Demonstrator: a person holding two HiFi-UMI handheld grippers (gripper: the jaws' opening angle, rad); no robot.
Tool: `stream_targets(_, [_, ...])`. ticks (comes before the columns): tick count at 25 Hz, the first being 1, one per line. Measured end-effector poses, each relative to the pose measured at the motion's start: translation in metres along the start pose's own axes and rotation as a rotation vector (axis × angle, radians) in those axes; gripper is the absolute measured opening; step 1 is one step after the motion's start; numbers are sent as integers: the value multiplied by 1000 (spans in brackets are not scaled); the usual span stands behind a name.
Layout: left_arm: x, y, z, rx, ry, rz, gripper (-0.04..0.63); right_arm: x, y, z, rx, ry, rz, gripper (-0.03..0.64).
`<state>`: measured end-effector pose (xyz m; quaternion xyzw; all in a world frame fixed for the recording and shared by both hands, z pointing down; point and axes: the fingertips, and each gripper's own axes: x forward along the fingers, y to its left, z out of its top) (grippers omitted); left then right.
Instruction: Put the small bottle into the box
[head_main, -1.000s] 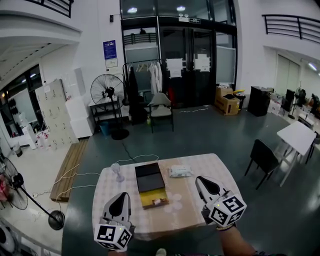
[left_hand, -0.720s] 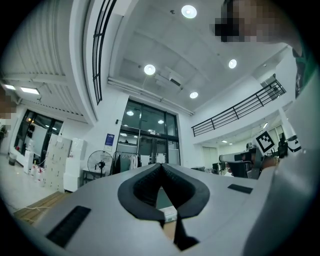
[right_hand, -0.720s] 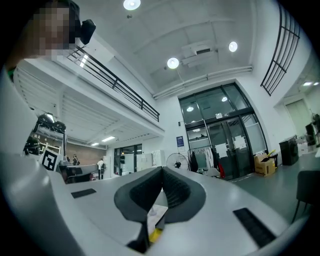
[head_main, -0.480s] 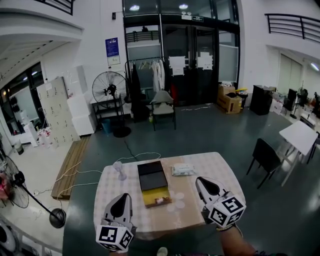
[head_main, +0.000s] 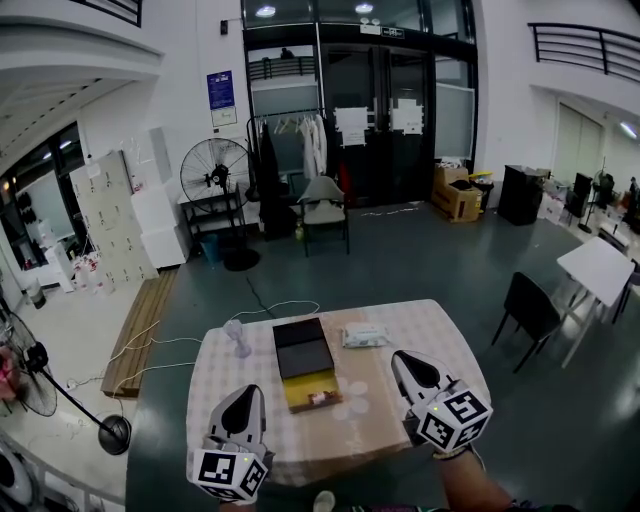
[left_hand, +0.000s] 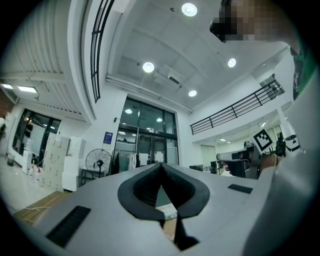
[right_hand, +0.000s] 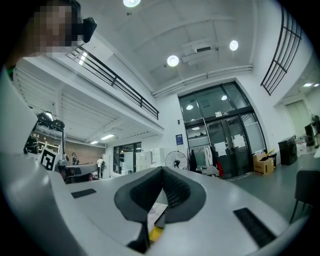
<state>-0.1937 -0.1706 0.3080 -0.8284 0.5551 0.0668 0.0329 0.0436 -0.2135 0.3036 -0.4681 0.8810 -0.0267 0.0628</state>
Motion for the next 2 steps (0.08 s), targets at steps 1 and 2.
stream_targets(1, [0, 0, 0, 0, -1, -2, 23, 0, 0, 0, 0, 2, 0, -1])
stream_targets(2, [1, -1, 0, -1, -2, -4, 23, -1, -1, 1, -1, 4, 0, 0])
